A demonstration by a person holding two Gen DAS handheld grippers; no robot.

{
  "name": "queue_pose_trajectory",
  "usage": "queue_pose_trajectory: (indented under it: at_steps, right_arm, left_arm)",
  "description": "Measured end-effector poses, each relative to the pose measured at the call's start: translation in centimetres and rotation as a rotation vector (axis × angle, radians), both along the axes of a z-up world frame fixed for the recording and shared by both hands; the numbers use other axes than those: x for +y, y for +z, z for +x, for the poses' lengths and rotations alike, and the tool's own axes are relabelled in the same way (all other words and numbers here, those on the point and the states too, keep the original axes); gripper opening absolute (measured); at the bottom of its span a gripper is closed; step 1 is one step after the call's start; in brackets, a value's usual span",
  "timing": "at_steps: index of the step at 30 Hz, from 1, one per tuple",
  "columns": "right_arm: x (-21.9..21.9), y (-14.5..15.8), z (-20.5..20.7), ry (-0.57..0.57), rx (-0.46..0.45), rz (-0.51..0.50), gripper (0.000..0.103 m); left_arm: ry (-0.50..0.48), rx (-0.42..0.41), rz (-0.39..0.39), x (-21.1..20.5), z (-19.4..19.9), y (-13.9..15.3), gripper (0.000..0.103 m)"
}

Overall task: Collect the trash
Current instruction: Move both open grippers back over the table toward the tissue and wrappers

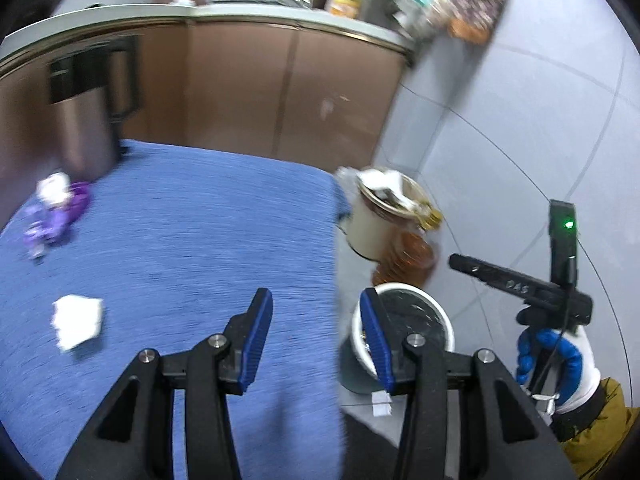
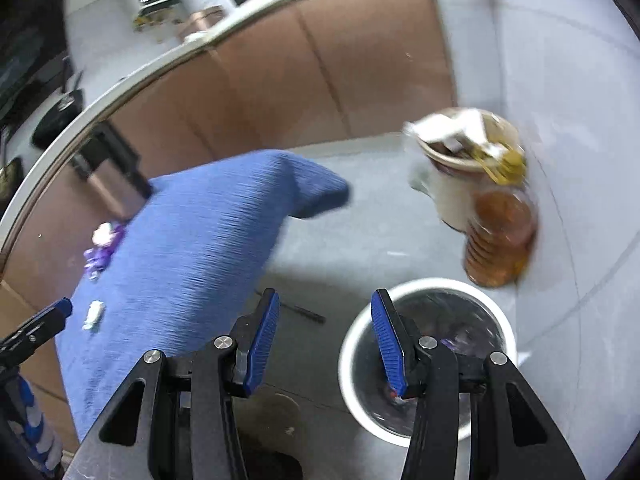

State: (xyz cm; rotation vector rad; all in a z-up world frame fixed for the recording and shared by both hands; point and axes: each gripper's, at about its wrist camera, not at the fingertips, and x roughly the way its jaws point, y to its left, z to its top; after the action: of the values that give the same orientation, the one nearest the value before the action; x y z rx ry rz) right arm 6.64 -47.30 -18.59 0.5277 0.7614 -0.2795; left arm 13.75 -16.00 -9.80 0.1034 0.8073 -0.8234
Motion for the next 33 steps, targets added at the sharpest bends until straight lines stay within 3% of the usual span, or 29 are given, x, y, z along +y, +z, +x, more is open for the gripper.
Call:
queue_pose_trajectory:
  at_steps: [8,14,17,25,30,33]
  right_arm:
    - [7.0,4.9,6.6,0.199,-0.056,-0.066,0.047]
    - [14.4,8.0,14.0,0.412,-0.084,-0.118,0.047]
    - [18.2,8.7,18.2,0.508,-0.089,-0.141,0.047]
    - [27.7,7.1,31.3,0.707,-0.071,-0.135,0.048]
    - [31.8,5.1,38.5,0.742,-0.061,-0.091,0.049]
    - [33.5,3.9,41.4,0.742,-0.049,-0.083,0.055]
  left_arm:
    - [0.192,-0.005,-0.032,9.8,3.8,0.0,0.044]
    - [0.352,0.012,-0.063,15.9,9.6,-1.1,0.044]
    - [0.425,0.017,-0.068,18.5,13.1,-2.0,0.051]
    - [0.531,0.087,-0.103,20.7,22.6,-5.8,0.051]
    - [0.564,0.114,-0.125,20.6,26.5,-8.2,0.051]
    - [0.583,0.12,-0.142,20.7,27.7,-9.3,0.051]
